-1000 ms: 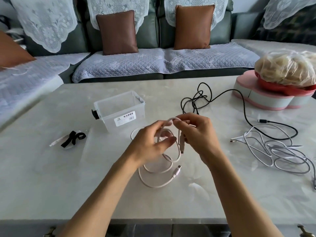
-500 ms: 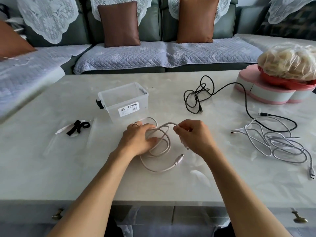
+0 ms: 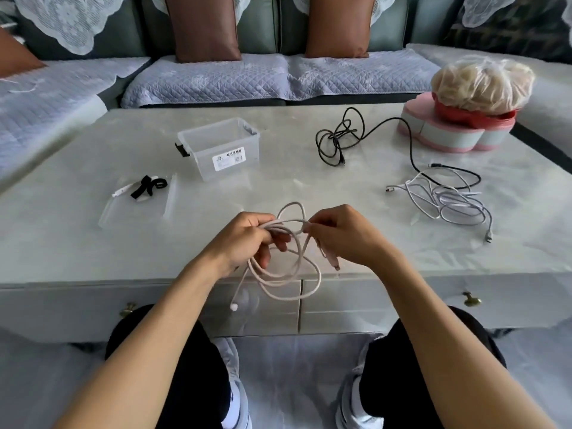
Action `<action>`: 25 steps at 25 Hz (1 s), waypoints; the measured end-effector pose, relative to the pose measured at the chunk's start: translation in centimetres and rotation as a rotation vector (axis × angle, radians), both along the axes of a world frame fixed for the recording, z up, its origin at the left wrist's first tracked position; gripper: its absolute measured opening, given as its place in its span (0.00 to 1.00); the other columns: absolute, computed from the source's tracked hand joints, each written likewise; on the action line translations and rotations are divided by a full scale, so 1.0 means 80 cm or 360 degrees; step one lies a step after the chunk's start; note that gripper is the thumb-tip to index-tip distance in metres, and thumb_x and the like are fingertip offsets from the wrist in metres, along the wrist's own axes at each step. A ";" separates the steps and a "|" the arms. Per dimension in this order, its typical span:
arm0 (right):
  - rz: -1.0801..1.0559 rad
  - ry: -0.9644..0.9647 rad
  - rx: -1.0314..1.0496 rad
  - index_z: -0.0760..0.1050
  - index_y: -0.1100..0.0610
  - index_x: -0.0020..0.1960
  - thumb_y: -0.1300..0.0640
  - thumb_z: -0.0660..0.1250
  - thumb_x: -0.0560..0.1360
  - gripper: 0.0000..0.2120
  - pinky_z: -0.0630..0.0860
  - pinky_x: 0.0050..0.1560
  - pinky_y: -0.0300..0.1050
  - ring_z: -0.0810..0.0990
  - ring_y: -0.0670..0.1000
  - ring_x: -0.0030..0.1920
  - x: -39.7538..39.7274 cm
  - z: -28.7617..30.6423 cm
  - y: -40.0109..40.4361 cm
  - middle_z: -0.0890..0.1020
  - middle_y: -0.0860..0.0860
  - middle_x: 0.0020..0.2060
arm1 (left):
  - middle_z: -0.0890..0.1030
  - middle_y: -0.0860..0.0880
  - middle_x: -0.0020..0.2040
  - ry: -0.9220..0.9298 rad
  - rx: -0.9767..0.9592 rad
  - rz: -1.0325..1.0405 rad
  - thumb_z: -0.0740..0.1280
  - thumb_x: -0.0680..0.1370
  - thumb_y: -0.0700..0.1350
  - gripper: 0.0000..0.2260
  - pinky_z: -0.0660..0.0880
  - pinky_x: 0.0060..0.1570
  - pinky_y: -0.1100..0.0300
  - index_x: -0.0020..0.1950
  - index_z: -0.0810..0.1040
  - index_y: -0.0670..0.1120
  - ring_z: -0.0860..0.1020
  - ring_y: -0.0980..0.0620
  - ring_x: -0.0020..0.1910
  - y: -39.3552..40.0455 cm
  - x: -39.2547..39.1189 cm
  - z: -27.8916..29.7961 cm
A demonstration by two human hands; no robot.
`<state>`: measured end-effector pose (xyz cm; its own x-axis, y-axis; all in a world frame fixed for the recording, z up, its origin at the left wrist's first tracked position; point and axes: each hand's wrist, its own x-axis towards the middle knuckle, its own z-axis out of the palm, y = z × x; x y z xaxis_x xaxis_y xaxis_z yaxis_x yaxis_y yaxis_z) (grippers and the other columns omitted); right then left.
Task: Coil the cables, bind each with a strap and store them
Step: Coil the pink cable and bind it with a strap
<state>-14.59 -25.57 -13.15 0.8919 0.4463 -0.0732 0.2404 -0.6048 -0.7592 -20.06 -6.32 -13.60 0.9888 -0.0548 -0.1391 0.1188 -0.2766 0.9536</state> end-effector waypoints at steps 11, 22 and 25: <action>0.0131 -0.0237 0.0500 0.80 0.61 0.44 0.60 0.65 0.79 0.09 0.62 0.21 0.37 0.67 0.48 0.17 -0.088 0.107 -0.051 0.72 0.46 0.21 | 0.83 0.41 0.41 -0.0181 -0.0241 -0.0304 0.57 0.81 0.33 0.11 0.73 0.24 0.61 0.55 0.79 0.36 0.75 0.48 0.26 -0.026 -0.096 0.118; -0.0002 -0.0360 0.0518 0.82 0.60 0.46 0.56 0.67 0.78 0.08 0.65 0.20 0.38 0.68 0.49 0.21 -0.075 0.096 -0.041 0.73 0.48 0.25 | 0.86 0.52 0.49 -0.0317 0.0507 -0.0207 0.67 0.78 0.33 0.12 0.73 0.52 0.67 0.54 0.84 0.47 0.82 0.60 0.49 -0.020 -0.071 0.094; -0.0076 -0.0386 0.0641 0.82 0.58 0.46 0.56 0.67 0.78 0.07 0.65 0.21 0.38 0.68 0.50 0.22 -0.055 0.082 -0.033 0.73 0.50 0.26 | 0.86 0.55 0.50 -0.0287 0.0259 -0.0139 0.68 0.76 0.33 0.14 0.73 0.54 0.66 0.53 0.85 0.50 0.81 0.59 0.54 -0.011 -0.055 0.082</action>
